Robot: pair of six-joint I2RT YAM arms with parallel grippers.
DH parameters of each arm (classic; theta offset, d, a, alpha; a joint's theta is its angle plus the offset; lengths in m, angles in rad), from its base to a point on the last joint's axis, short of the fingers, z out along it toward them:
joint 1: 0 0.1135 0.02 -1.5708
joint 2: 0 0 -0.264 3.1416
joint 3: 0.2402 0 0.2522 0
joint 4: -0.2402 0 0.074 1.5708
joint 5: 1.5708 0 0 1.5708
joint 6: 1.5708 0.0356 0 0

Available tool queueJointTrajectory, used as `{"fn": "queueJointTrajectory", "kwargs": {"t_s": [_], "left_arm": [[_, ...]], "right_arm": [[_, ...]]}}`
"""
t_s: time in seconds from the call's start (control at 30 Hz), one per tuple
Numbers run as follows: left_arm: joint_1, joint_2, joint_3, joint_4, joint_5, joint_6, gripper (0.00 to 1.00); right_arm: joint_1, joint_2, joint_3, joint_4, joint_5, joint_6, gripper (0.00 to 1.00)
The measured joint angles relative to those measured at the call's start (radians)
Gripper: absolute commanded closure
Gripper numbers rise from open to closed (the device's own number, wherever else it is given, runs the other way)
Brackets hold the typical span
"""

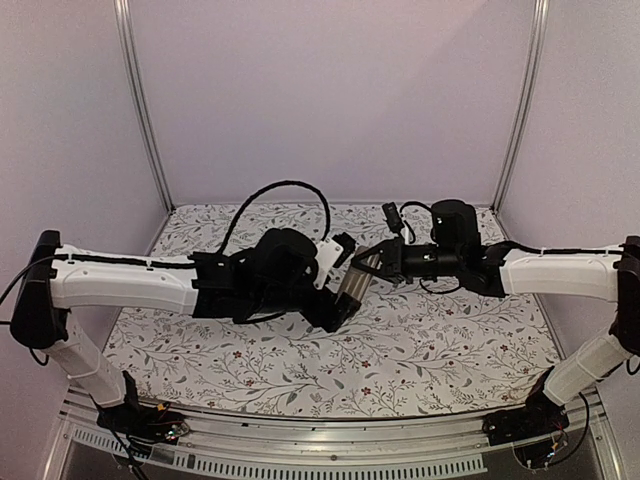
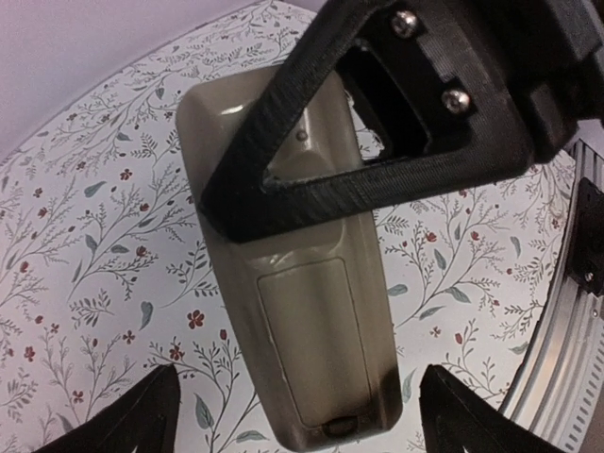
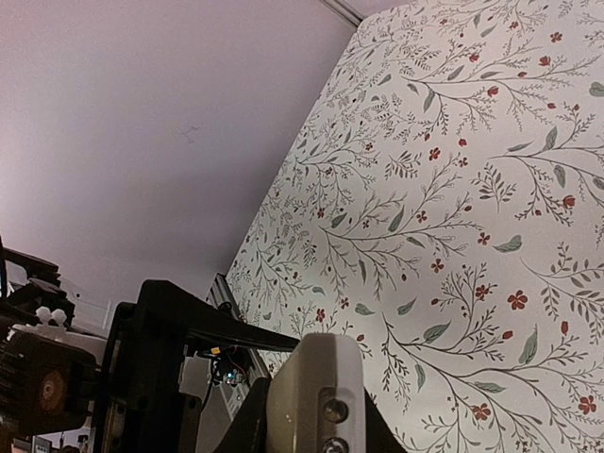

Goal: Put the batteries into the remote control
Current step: Pass from the right arm to the left, then pass from the left arm to the right

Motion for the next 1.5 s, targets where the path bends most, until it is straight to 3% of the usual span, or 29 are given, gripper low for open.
{"fn": "queueJointTrajectory", "kwargs": {"t_s": [0.2,0.47,0.53,0.63,0.77,0.9,1.17,1.5], "left_arm": [[-0.007,0.061,0.063,-0.006,-0.018,-0.047,0.25],[-0.008,0.113,0.118,-0.044,-0.053,-0.072,0.45],[-0.008,0.114,0.121,-0.048,-0.053,-0.082,0.48],[-0.008,0.114,0.123,-0.049,-0.060,-0.095,0.52],[-0.005,0.113,0.119,-0.050,-0.045,-0.089,0.60],[0.005,0.079,0.059,0.001,0.028,-0.073,0.67],[0.089,-0.064,-0.060,0.176,0.323,-0.049,0.69],[0.130,-0.144,-0.114,0.426,0.675,-0.048,0.69]], "right_arm": [[0.009,0.000,0.016,-0.012,0.026,-0.007,0.91],[0.013,0.000,0.026,-0.025,0.046,-0.011,0.87],[0.013,0.000,0.026,-0.026,0.050,-0.011,0.79],[0.013,-0.004,0.027,-0.026,0.056,-0.014,0.58],[0.013,-0.015,0.027,-0.033,0.050,-0.029,0.43],[0.012,-0.048,0.027,-0.043,0.043,-0.056,0.32],[-0.013,-0.163,0.025,-0.046,-0.030,-0.174,0.03],[-0.014,-0.301,0.020,0.097,-0.224,-0.256,0.01]]}}
